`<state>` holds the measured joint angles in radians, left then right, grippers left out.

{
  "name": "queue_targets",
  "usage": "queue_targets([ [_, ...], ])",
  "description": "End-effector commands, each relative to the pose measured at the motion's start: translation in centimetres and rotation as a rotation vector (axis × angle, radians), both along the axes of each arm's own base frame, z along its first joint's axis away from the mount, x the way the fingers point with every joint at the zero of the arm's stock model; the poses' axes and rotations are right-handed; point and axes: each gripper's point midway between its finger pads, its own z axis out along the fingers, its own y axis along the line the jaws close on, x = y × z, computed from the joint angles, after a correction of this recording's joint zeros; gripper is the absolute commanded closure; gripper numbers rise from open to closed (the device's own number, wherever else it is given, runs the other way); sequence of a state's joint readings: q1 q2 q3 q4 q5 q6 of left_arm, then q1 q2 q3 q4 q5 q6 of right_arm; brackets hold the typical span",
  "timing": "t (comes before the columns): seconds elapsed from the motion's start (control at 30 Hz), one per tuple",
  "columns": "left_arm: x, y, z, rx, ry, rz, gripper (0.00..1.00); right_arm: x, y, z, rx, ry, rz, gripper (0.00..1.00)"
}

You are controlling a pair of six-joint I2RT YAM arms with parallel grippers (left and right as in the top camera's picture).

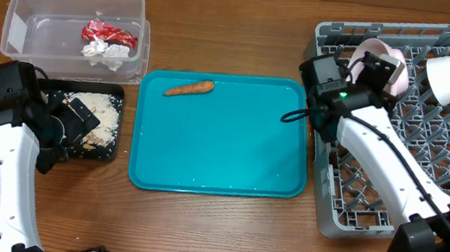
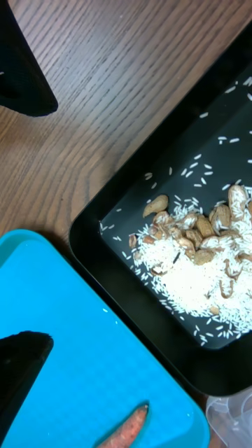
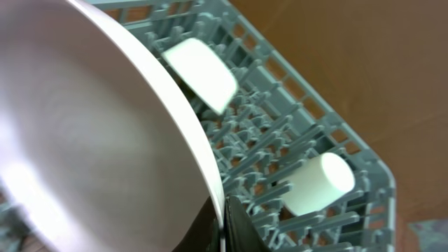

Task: Sort waste into correct bins and load items into the dishwasher
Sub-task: 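Carry the pink plate right and stand it upright in the dish rack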

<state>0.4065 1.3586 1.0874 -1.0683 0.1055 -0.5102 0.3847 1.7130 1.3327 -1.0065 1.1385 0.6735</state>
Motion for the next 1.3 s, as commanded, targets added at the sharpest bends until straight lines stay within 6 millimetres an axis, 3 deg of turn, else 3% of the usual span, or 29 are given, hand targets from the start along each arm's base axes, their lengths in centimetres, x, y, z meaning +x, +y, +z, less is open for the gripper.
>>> queue_targets([
  [0.0, 0.7, 0.0, 1.3, 0.0, -0.049, 0.001, 0.0, 0.2, 2.5, -0.9, 0.07, 0.0, 0.06, 0.95],
  [0.1, 0.7, 0.0, 1.3, 0.0, -0.049, 0.001, 0.0, 0.2, 4.1, -0.9, 0.072, 0.002, 0.102, 0.9],
  [0.17, 0.7, 0.0, 1.3, 0.0, -0.049, 0.001, 0.0, 0.0, 5.2, -0.9, 0.07, 0.007, 0.132, 0.69],
  [0.23, 0.7, 0.0, 1.3, 0.0, -0.049, 0.001, 0.0, -0.2, 6.1, -1.0, 0.067, 0.012, 0.156, 0.34],
  [0.27, 0.7, 0.0, 1.3, 0.0, -0.049, 0.001, 0.0, -0.2, 6.3, -1.0, 0.068, 0.012, 0.161, 0.28],
  [0.4, 0.6, 0.0, 1.3, -0.001, -0.046, 0.001, 0.0, -0.4, 6.6, -0.8, 0.085, 0.011, 0.172, 0.14],
  [0.5, 0.6, 0.0, 1.3, -0.001, -0.046, 0.0, 0.0, -0.7, 7.2, -0.2, 0.171, -0.003, 0.193, 0.11],
  [0.73, 0.5, -0.1, 1.2, -0.003, -0.042, 0.001, 0.0, -1.2, 8.2, 5.5, 0.449, -0.119, 0.318, 0.02],
  [0.83, 0.4, -0.1, 1.2, -0.004, -0.04, 0.001, 0.0, -1.0, 7.1, 8.1, 0.551, -0.174, 0.375, 0.05],
  [0.97, 0.4, -0.1, 1.2, -0.004, -0.039, 0.0, 0.0, -1.1, 2.2, 9.3, 0.633, -0.25, 0.282, 0.71],
  [1.03, 0.4, -0.1, 1.2, -0.004, -0.039, 0.001, 0.0, -0.9, -0.6, 9.0, 0.653, -0.271, 0.216, 0.89],
  [1.1, 0.4, -0.1, 1.2, -0.004, -0.039, 0.0, 0.0, -0.7, -2.8, 8.6, 0.666, -0.283, 0.162, 0.96],
  [1.17, 0.4, -0.1, 1.2, -0.004, -0.039, 0.0, 0.0, -0.3, -4.5, 7.9, 0.69, -0.289, 0.121, 0.96],
  [1.27, 0.4, -0.1, 1.2, -0.004, -0.039, 0.0, 0.0, 1.3, -4.7, 6.5, 0.766, -0.244, 0.19, 0.96],
])
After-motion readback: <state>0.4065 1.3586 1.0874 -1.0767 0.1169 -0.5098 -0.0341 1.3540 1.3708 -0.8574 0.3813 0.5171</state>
